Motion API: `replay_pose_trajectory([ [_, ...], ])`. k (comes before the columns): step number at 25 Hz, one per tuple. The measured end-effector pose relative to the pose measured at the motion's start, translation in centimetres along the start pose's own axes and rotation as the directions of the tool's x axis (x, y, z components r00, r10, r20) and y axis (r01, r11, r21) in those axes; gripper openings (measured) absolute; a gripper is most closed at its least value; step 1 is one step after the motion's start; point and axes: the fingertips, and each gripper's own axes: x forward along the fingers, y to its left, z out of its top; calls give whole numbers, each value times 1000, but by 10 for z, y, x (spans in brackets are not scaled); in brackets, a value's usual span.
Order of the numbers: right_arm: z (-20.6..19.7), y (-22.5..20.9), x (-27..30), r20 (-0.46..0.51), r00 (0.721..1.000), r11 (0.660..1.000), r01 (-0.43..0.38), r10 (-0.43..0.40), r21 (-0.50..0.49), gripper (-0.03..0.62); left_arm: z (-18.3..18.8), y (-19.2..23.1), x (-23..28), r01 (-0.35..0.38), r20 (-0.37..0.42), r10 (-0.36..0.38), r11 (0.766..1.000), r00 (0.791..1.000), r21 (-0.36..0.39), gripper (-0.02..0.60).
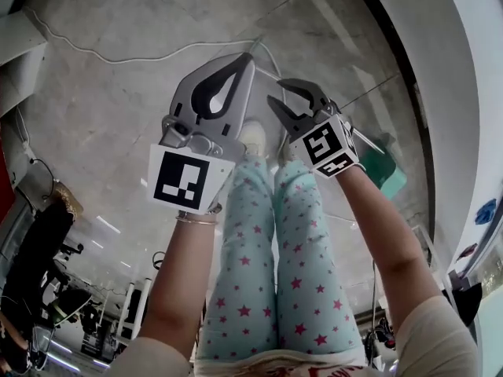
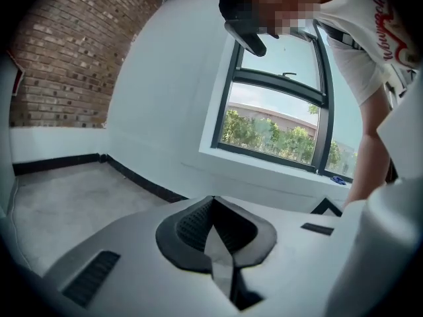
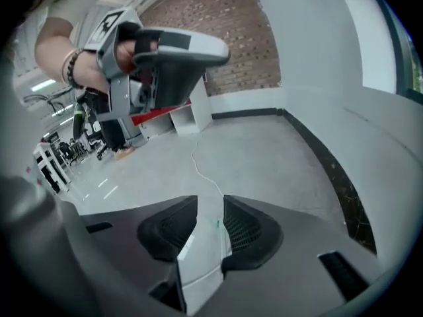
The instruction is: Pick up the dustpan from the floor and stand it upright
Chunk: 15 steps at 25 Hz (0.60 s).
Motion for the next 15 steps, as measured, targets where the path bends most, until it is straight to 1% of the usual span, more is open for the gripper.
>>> replay_pose_trajectory([
  [5,-68,-19,46,-121,993,1000,12,-9,17,126,-46,10,16,10,-26,-10,1000,1000,-14,19],
  [9,-116,-24,76,-214,977,1000,-10,11,9,143,-83,11,16,16,-65,-18,1000,998,-27,18],
  [12,-140,-23,94,-260,965,1000,-30,26,-9,152,-105,10,14,9,-80,-13,999,997,-47,19],
  [15,-158,-21,109,-317,948,998,-47,28,-52,152,-116,11,13,3,-78,-7,999,997,-54,19],
])
